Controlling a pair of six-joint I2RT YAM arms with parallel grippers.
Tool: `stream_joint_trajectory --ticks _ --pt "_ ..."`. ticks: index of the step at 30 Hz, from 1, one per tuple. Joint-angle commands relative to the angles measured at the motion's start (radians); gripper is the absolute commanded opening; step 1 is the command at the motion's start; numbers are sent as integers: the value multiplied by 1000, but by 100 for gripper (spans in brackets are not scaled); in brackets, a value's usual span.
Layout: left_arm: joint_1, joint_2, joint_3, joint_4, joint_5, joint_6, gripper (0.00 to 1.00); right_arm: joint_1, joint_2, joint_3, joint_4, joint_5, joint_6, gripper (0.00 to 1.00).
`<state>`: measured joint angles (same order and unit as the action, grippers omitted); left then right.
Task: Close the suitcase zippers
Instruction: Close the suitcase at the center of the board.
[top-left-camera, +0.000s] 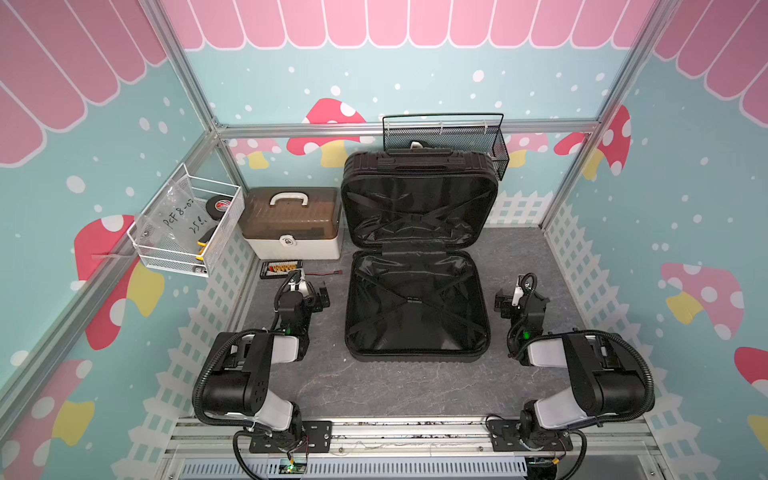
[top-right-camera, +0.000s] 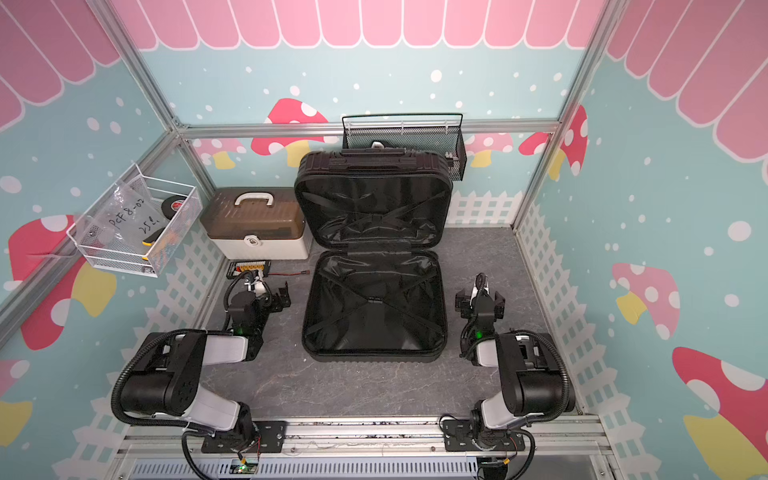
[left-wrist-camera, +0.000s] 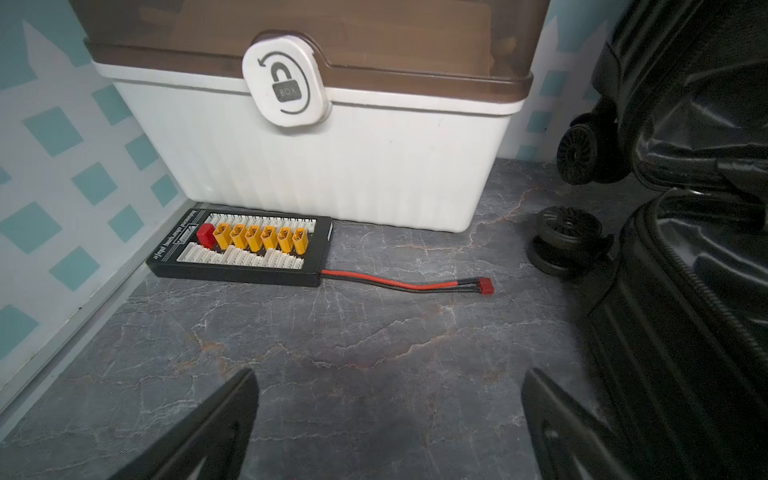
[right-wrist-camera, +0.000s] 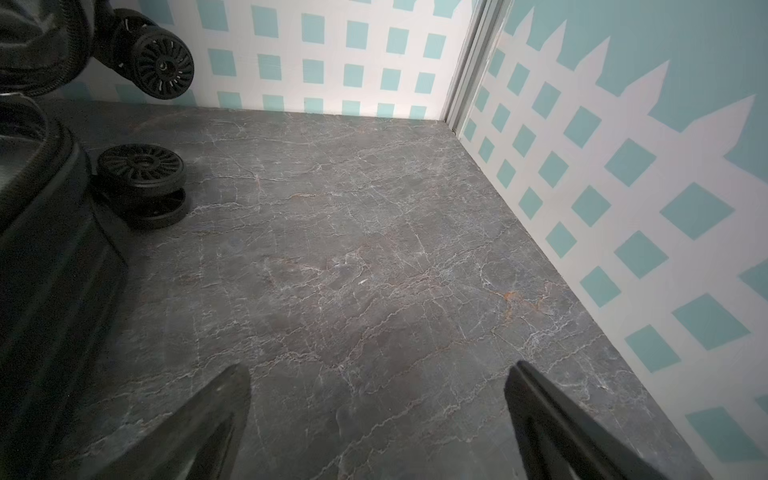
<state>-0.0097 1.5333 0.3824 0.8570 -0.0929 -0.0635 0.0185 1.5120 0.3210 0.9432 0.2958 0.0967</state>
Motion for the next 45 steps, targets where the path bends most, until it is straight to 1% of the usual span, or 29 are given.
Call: stream_joint_trajectory --ticks 1,26,28,30,32,34,36,38,41,43,45 --pt "-6 2 19 4 -4 25 100 0 7 9 27 8 -8 99" --pt "-6 -1 12 12 -6 25 100 0 3 7 34 9 -10 99" --pt "-5 -17 -9 45 -15 20 100 0 -41 15 -17 31 -1 99" --pt "-6 -67 -26 34 -41 12 100 0 -107 36 -118 72 21 99" --pt "-7 -150 -30 -33 -76 1 100 0 -164 69 -221 102 31 99" --pt "-10 -241 -26 -122 -121 -24 100 0 -204 88 -284 103 33 99" --pt "-11 -341 -1 -267 -146 -94 100 0 -250 90 -309 81 44 99" --pt "-13 -424 38 -421 -120 -200 100 0 -299 100 -334 22 60 99" --pt "-28 -479 124 -666 -28 -342 99 0 -328 162 -411 -104 68 99" --pt "-69 -482 173 -768 27 -396 98 0 -322 220 -455 -168 67 99" --pt "-138 -470 216 -839 63 -414 96 -1 -306 281 -493 -217 68 98"
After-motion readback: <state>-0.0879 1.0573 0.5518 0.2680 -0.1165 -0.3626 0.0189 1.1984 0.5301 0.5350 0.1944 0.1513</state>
